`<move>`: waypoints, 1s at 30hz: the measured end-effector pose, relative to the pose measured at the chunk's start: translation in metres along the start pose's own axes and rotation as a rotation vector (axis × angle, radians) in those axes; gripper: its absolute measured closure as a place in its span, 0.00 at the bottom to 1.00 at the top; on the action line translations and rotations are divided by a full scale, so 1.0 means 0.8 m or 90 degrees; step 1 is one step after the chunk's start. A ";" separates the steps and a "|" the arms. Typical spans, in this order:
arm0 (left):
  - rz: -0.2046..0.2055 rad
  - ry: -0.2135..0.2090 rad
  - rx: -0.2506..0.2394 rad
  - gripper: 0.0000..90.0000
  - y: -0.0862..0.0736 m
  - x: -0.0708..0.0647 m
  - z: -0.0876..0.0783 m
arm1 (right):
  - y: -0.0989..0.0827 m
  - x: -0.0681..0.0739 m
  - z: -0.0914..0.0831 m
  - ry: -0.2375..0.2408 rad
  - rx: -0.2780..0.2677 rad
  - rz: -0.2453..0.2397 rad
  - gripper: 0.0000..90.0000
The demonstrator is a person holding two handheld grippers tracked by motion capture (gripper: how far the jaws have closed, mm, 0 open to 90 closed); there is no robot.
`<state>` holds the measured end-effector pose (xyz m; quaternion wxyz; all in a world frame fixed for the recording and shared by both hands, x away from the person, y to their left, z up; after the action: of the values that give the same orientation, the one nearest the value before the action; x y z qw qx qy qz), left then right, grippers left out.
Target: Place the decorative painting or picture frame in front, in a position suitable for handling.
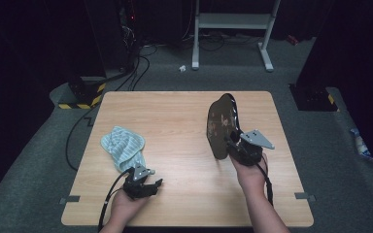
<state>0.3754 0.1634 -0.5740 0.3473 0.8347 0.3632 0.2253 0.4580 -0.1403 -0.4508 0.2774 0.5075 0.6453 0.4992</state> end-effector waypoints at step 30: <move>-0.002 0.001 0.000 0.38 0.000 0.000 0.000 | 0.003 -0.002 0.018 0.013 0.031 0.050 0.78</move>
<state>0.3754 0.1637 -0.5740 0.3475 0.8340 0.3644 0.2257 0.4720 -0.1369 -0.4540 0.2386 0.5339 0.6396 0.4988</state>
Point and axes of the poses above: each handheld gripper's, and its own axes: z roughly forward along the jaws, y roughly out of its top, x roughly to its left, the point moved 7 cm from there along z, roughly forward along the jaws, and after that the axes turned 9 degrees about z, right-handed, at the moved point
